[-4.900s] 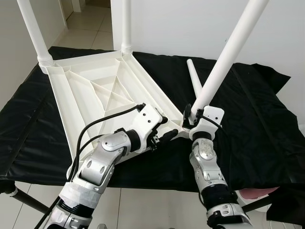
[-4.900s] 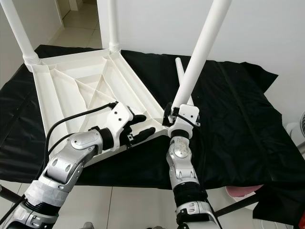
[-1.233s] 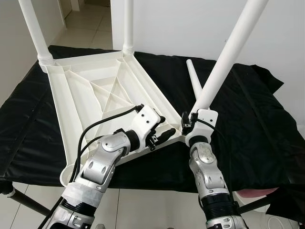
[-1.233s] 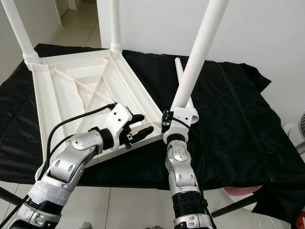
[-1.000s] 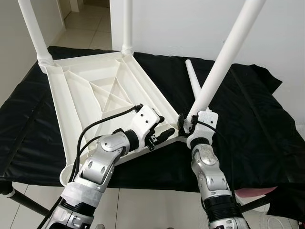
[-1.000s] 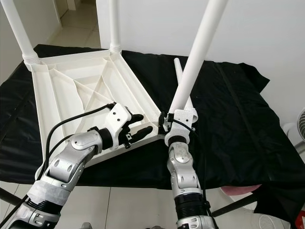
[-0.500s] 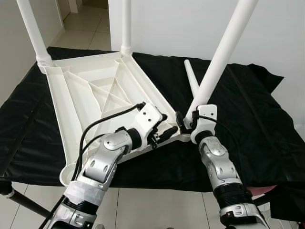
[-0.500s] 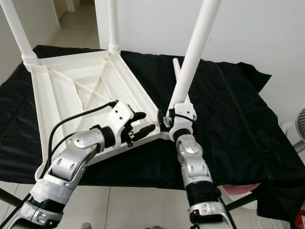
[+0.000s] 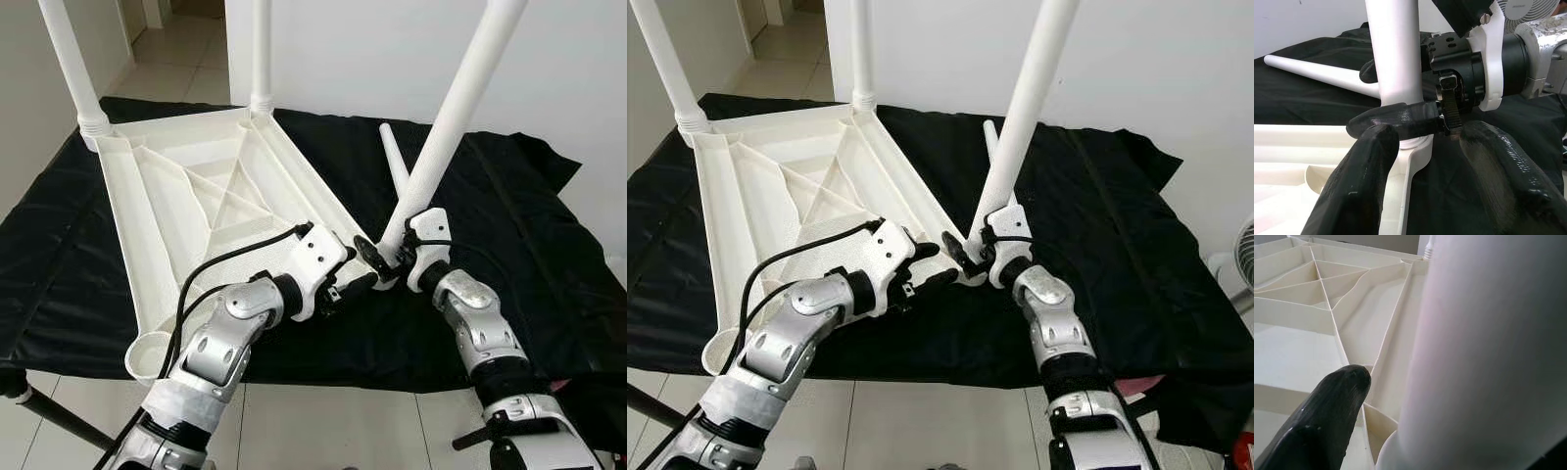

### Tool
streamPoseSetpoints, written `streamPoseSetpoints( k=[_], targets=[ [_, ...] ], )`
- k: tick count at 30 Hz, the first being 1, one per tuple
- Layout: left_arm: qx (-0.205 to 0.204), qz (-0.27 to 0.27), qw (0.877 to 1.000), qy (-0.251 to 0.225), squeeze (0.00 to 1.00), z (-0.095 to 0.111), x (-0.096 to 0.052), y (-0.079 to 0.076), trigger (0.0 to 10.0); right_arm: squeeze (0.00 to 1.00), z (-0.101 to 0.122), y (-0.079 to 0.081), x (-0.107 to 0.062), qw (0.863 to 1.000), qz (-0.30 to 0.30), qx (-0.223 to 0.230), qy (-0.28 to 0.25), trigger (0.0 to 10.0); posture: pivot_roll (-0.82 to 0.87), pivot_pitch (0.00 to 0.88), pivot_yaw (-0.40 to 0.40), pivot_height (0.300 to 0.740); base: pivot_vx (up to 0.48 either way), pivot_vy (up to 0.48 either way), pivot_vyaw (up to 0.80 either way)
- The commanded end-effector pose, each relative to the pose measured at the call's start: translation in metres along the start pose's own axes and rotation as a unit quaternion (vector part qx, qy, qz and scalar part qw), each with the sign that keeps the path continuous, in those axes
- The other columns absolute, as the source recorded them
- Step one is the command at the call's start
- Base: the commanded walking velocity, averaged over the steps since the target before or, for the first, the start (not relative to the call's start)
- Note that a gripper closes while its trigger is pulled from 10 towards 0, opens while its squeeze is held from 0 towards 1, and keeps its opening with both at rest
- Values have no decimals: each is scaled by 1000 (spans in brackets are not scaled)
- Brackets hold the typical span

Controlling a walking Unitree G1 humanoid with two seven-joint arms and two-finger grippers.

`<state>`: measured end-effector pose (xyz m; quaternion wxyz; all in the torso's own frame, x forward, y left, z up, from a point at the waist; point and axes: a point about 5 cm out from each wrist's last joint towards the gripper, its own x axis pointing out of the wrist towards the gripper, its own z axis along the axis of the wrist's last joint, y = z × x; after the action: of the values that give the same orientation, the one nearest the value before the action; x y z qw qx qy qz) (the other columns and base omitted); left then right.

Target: Building children table

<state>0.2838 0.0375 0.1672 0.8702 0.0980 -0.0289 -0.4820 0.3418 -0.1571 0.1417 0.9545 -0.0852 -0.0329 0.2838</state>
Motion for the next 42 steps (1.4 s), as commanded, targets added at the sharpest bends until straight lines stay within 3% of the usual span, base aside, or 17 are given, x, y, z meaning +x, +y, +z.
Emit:
streamPoseSetpoints(
  k=[1, 2, 3, 4, 6, 7, 8, 17, 18, 33, 37, 42],
  targets=[
    [2, 19, 1000, 1, 0, 0, 0, -1, 10000, 0, -2, -1, 0, 1000, 16, -3, 7, 9961, 36, 0, -80, 740, 0, 0, 0],
    [2, 19, 1000, 1, 0, 0, 0, -1, 10000, 0, -2, -1, 0, 1000, 16, -3, 7, 9961, 36, 0, -80, 740, 0, 0, 0],
    [2, 18, 1000, 1, 0, 0, 0, -1, 10000, 0, -3, -1, 1, 1000, 26, -4, 11, 8863, 38, 0, -80, 740, 0, 0, 0],
    [2, 18, 1000, 1, 0, 0, 0, -2, 10000, 0, -5, -1, 1, 999, 37, -5, 16, 3922, 40, 0, -83, 740, 0, 0, 0],
    [2, 17, 1000, 1, 0, 0, 0, -2, 10000, 0, -7, -2, 1, 999, 43, -7, 18, 3922, 40, 0, -82, 740, 0, 0, 0],
    [2, 16, 1000, 2, 0, 0, 0, -3, 10000, 0, -9, -2, 1, 999, 46, -4, 20, 1137, 40, 0, -84, 740, 0, 0, 0],
    [2, 14, 1000, 2, 0, 0, 0, -5, 10000, 0, -10, -3, 1, 999, 48, -3, 22, 0, 41, 0, -84, 740, 0, 0, 0],
    [-1, 10, 1000, -1, 0, 0, 1, -8, 10000, 0, -20, -3, -4, 999, 36, 23, 27, 0, 38, 0, -85, 740, 0, 0, 0],
    [-1, 10, 1000, -1, 0, 0, 1, -9, 10000, 0, -22, -2, -4, 999, 29, 27, 27, 10000, 36, 0, -85, 740, 0, 0, 0],
    [-1, 4, 1000, -1, 0, 0, 2, -12, 10000, 0, -25, 14, -2, 994, -85, 62, 12, 10000, 36, 0, -96, 740, 0, 0, 0],
    [0, 12, 1000, 6, 0, -3, -2, -8, 10000, 0, -24, 25, -4, 982, -174, 74, 18, 10000, 37, 0, -100, 740, 0, 0, 0],
    [2, 24, 1000, 12, 0, -6, -5, -1, 10000, 0, -28, 38, -5, 969, -233, 76, 42, 10000, 35, 0, -101, 740, 0, 0, 0]
  ],
)
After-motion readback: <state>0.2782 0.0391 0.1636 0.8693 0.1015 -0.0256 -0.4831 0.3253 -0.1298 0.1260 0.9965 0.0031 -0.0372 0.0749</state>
